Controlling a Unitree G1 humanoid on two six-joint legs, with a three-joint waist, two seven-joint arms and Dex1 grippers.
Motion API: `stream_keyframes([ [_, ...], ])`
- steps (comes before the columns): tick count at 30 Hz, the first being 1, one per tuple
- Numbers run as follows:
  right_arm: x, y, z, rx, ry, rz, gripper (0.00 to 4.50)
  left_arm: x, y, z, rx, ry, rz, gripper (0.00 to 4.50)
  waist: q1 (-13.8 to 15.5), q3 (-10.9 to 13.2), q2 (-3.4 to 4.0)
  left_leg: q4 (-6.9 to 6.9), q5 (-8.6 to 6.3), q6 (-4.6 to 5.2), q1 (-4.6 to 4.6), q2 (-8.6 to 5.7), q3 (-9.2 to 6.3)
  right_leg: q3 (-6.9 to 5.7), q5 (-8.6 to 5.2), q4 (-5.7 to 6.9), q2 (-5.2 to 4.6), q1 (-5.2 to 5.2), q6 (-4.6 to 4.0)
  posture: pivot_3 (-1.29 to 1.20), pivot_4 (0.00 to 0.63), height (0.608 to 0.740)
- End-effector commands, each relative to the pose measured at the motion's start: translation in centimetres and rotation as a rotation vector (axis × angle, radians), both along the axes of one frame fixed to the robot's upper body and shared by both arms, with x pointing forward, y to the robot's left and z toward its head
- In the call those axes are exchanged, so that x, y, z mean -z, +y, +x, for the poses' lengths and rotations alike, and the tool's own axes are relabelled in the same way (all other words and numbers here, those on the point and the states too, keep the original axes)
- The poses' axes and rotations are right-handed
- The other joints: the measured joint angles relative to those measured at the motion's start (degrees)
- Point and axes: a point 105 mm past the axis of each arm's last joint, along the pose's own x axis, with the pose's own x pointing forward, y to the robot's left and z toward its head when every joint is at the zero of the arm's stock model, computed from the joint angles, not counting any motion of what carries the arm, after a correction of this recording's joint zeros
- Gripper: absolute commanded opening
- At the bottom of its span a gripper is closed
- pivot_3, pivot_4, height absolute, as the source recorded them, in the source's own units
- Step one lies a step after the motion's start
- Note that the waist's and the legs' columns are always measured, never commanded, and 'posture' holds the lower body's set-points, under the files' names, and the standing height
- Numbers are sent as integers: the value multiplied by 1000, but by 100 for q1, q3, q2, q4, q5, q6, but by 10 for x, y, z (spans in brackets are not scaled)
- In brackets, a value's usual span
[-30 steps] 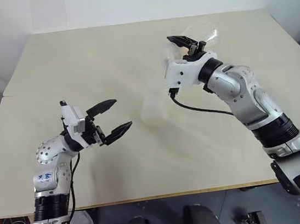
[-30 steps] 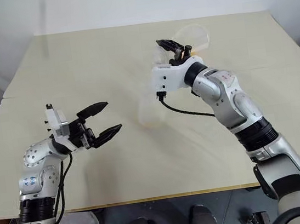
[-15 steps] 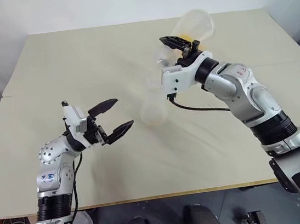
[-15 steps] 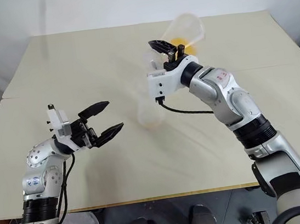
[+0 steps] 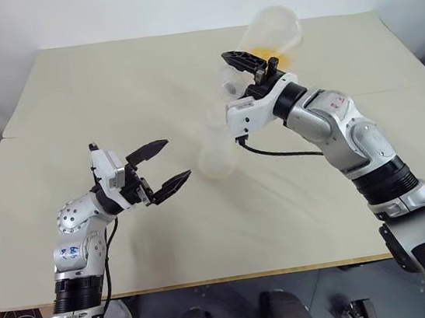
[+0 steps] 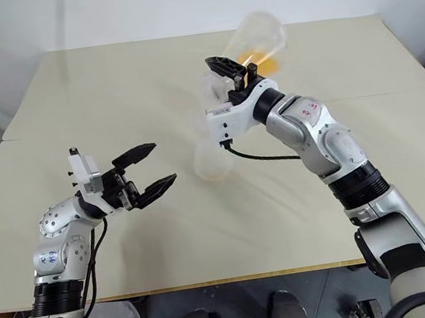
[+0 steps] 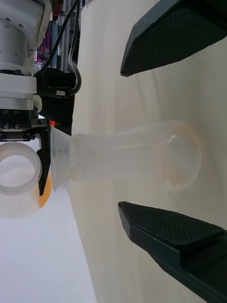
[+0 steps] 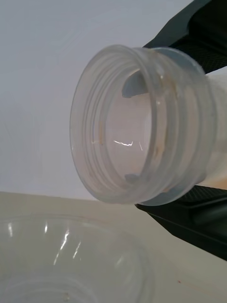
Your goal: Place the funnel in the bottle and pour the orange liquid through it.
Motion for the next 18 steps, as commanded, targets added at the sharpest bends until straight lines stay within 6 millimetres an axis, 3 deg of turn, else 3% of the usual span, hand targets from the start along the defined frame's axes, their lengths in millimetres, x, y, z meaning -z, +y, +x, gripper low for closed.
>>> stream_keyframes([
  [1, -23, 3, -8, -26, -102, 3, 2470, -9, -3, -4, 6, -58, 0, 4500, -2, 0, 0, 0, 0, 0, 0, 0, 0, 0, 0, 0, 0, 0, 0, 0, 150, 740],
  [18, -18, 2, -6, -37, -149, -50, 2470, -6, -6, -4, 3, -58, -14, 4500, -26, 0, 0, 0, 0, 0, 0, 0, 0, 1, 0, 0, 0, 0, 0, 0, 150, 740],
])
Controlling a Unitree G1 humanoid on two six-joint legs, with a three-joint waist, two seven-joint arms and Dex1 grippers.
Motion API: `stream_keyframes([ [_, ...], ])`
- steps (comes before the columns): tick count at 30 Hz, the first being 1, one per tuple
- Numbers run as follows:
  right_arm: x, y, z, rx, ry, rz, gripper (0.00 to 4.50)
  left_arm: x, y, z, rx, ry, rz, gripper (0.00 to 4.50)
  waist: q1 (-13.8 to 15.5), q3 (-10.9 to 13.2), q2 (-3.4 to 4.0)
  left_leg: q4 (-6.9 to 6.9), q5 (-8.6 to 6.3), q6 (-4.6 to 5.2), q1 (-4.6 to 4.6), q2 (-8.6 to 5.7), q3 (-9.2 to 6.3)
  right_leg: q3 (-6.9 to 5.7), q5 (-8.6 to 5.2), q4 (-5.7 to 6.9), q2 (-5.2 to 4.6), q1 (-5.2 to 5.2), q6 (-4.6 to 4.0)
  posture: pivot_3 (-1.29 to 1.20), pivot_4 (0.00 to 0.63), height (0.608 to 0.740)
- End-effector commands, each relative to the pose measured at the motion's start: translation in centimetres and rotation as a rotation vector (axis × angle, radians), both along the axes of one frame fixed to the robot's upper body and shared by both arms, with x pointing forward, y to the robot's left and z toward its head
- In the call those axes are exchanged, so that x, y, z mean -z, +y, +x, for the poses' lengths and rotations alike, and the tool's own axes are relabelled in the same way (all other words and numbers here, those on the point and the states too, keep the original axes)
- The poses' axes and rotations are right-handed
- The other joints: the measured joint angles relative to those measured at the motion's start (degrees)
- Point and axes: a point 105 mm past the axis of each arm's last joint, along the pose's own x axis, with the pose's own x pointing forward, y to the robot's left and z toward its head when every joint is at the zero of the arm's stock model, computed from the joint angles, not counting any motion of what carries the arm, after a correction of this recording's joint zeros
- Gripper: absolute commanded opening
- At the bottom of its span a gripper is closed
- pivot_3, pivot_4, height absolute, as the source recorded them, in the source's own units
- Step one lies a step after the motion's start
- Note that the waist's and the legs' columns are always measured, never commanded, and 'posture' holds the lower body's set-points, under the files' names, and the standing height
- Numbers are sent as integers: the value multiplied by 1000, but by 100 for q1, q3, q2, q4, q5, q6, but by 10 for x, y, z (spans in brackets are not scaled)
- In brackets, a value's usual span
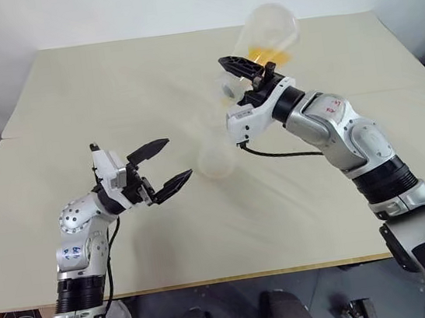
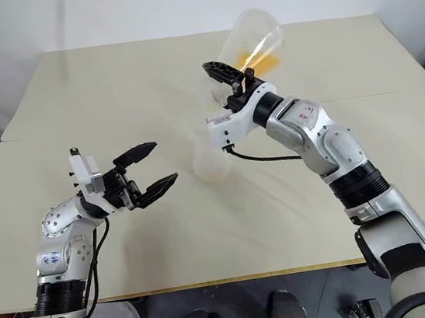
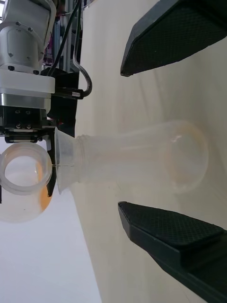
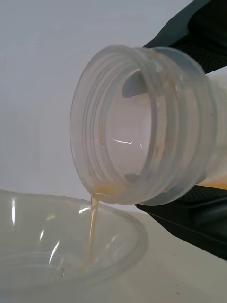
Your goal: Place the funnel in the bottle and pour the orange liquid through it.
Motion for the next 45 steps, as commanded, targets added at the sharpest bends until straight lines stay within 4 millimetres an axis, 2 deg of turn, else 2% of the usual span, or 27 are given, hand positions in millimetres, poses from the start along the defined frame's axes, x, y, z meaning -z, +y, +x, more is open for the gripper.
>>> stream_keyframes([
  [1, -24, 1, -7, -20, -92, 10, 2470, -5, -3, -4, 2, -41, -3, 4500, -5, 0, 0, 0, 0, 0, 0, 0, 0, 0, 0, 0, 0, 0, 0, 0, 150, 740],
  [21, -29, -3, -5, -7, -156, 6, 2470, -7, -3, -2, -3, -57, -5, 4500, -64, 0, 0, 0, 0, 0, 0, 0, -4, 2, 0, 0, 0, 0, 0, 0, 150, 740],
  [45, -30, 8, -4, -41, -187, -21, 2470, -6, -3, 0, -16, -66, -17, 4500, -69, 0, 0, -1, 0, 0, 0, 0, -4, 2, 0, 0, 0, 0, 0, 0, 150, 740],
])
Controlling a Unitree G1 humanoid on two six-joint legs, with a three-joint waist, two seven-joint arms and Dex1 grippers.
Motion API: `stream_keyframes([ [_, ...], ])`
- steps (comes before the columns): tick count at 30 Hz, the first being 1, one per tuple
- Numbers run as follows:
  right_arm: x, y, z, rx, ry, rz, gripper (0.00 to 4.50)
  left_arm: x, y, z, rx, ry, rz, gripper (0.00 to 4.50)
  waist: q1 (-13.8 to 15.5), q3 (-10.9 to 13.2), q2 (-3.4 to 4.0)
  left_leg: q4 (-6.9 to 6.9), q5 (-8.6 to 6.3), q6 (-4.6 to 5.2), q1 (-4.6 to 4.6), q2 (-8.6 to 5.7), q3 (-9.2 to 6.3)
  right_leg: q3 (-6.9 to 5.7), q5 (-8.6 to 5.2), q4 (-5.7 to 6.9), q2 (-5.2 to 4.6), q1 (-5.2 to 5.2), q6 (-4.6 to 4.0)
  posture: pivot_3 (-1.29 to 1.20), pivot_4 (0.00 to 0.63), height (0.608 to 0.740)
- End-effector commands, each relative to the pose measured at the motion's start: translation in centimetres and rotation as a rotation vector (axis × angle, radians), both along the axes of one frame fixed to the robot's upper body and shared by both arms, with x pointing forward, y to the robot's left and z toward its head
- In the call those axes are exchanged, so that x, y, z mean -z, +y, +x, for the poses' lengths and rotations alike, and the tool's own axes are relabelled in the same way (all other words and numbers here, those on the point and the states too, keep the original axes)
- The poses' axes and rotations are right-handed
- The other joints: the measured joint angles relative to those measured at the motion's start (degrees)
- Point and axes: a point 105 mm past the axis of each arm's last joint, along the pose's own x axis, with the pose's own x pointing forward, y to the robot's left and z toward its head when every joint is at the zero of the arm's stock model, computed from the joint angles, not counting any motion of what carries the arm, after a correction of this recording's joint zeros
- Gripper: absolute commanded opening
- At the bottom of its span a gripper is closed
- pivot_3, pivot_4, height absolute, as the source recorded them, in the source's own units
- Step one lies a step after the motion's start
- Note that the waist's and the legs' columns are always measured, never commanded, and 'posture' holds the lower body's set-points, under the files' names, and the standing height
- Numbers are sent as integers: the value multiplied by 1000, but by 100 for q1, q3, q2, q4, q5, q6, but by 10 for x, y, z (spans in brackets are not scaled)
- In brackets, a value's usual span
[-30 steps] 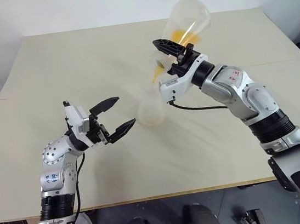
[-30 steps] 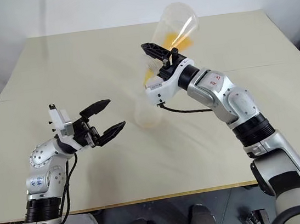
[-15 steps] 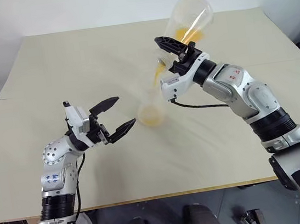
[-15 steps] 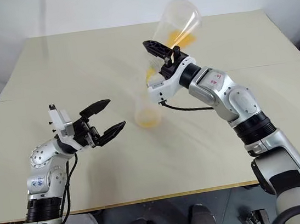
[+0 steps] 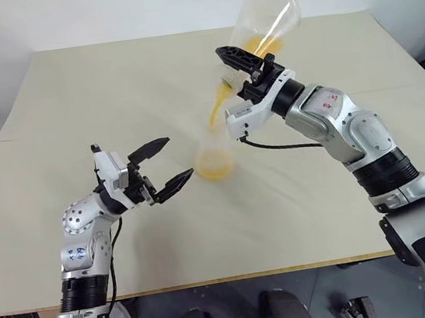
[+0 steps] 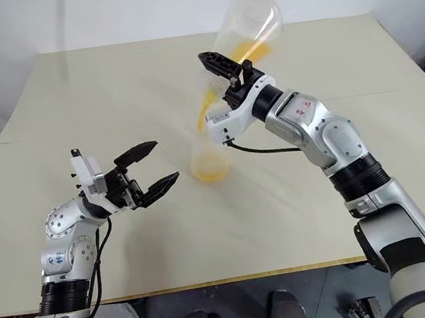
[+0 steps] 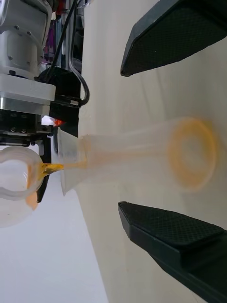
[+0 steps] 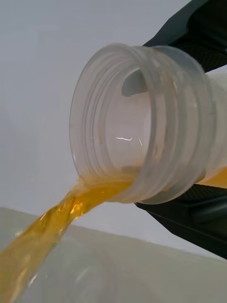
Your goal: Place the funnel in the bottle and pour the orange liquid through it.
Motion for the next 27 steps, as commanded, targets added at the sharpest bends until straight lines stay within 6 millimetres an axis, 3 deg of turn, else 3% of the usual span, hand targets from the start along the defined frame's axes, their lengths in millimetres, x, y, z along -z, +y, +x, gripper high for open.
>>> stream_keyframes([
  [1, -21, 8, -8, -41, -76, 14, 2470, -7, -1, -2, -3, -40, -7, 4500, -1, 0, 0, 0, 0, 0, 0, 0, 0, 0, 0, 0, 0, 0, 0, 0, 150, 740],
  [27, -21, 8, -12, -56, -87, 3, 2470, -8, -1, 0, -12, -48, -18, 4500, -4, 0, 0, 0, 0, 0, 0, 0, -1, 0, 0, 0, 0, 0, 0, 0, 150, 740],
])
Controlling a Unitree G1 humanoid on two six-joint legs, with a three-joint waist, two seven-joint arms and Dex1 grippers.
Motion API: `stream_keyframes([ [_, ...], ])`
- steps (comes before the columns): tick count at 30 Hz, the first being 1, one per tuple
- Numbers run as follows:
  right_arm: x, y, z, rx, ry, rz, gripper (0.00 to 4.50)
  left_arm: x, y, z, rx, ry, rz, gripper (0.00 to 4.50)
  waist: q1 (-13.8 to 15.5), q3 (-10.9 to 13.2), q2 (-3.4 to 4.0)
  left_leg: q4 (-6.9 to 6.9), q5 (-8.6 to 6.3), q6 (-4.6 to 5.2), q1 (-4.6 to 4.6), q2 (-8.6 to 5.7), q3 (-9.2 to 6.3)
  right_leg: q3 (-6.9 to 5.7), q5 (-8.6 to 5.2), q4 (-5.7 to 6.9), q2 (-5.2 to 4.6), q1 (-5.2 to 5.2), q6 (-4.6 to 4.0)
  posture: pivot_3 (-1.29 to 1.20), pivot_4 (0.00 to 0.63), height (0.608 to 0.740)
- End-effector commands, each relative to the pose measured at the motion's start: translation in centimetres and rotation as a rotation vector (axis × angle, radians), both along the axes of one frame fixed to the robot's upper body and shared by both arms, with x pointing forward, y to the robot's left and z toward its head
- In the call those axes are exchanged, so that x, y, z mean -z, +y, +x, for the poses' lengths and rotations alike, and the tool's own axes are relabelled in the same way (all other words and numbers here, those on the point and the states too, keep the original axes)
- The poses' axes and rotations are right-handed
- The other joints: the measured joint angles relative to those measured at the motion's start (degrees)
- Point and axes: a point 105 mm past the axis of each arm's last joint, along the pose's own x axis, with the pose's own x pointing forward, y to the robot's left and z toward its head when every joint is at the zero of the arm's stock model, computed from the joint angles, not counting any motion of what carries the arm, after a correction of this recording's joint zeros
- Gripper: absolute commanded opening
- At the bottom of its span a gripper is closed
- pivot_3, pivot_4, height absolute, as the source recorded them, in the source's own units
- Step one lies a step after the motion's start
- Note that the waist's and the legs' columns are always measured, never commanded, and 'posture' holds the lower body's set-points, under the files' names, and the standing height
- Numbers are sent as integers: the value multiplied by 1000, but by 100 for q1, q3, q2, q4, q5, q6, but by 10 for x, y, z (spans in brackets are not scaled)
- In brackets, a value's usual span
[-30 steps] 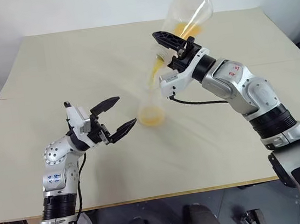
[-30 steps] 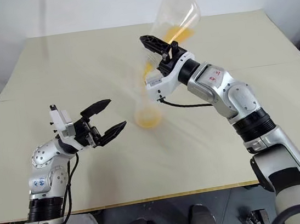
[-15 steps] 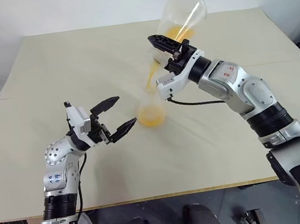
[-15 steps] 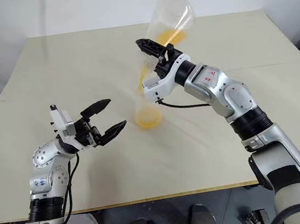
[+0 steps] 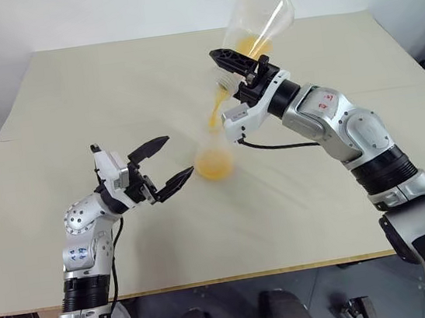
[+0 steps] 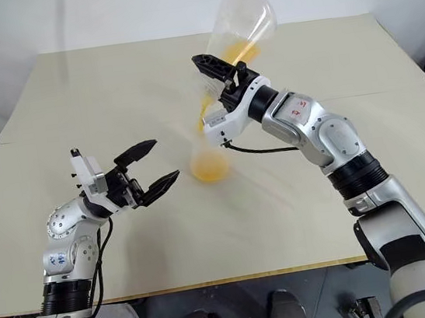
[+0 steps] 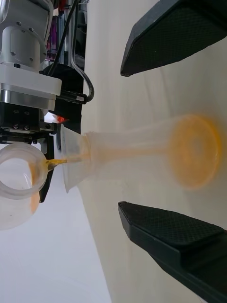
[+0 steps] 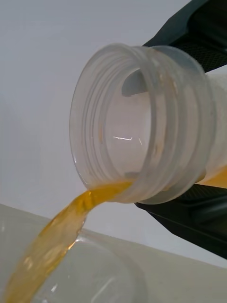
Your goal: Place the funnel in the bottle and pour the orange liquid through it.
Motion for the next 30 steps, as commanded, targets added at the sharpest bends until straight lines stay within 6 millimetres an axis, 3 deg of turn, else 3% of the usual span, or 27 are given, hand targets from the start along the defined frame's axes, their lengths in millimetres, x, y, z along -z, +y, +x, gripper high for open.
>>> stream_keyframes([
  [1, -18, 0, -8, -25, -57, 31, 2470, -7, -1, -1, -1, -40, -3, 4500, 0, 0, 0, 0, 0, 0, 0, 0, 0, 0, 0, 0, 0, 0, 0, 0, 150, 740],
  [30, -18, -1, -2, -14, -66, 30, 2470, -9, -3, 1, 4, -45, -6, 4500, 0, 0, 0, 0, 0, 0, 0, 0, 0, 0, 0, 0, 0, 0, 0, 0, 150, 740],
])
